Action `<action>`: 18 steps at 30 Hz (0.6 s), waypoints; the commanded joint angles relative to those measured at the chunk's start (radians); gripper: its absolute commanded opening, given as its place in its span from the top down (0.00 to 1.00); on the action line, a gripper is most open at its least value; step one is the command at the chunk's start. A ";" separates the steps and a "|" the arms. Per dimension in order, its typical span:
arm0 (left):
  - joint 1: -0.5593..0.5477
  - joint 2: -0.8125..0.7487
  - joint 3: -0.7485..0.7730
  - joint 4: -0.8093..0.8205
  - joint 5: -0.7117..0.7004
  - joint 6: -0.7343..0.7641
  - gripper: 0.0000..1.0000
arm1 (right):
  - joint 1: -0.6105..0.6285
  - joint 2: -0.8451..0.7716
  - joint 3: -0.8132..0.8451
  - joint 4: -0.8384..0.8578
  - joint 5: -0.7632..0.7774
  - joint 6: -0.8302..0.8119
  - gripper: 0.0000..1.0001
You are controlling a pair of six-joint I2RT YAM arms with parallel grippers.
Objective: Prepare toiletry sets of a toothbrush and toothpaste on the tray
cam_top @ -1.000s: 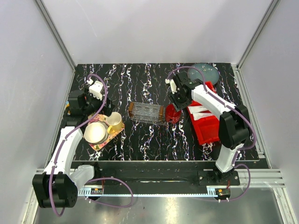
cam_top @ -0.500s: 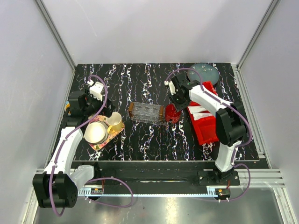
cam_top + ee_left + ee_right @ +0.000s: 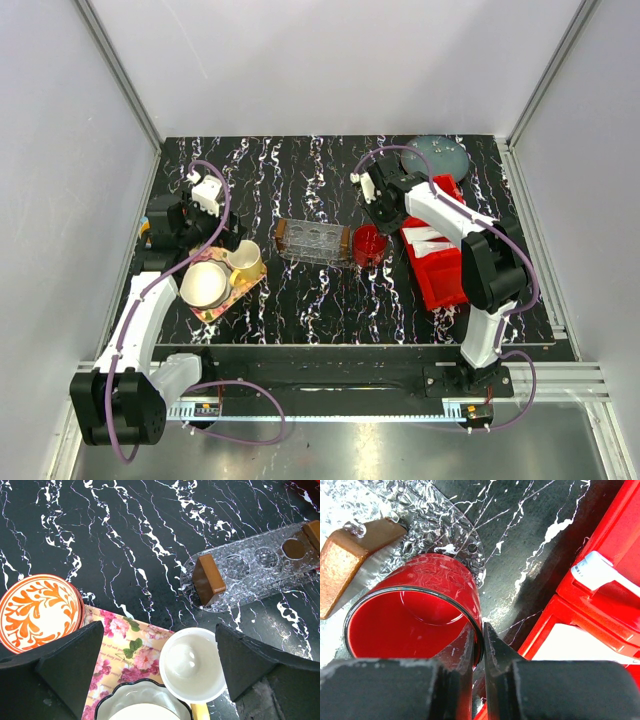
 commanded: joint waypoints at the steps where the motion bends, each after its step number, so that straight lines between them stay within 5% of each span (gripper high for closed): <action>1: -0.002 -0.013 0.003 0.043 0.000 0.009 0.01 | -0.003 -0.012 0.032 0.008 0.005 -0.067 0.87; 18: -0.001 -0.010 0.007 0.043 0.000 0.009 0.01 | -0.005 0.025 0.125 -0.036 -0.060 -0.166 0.96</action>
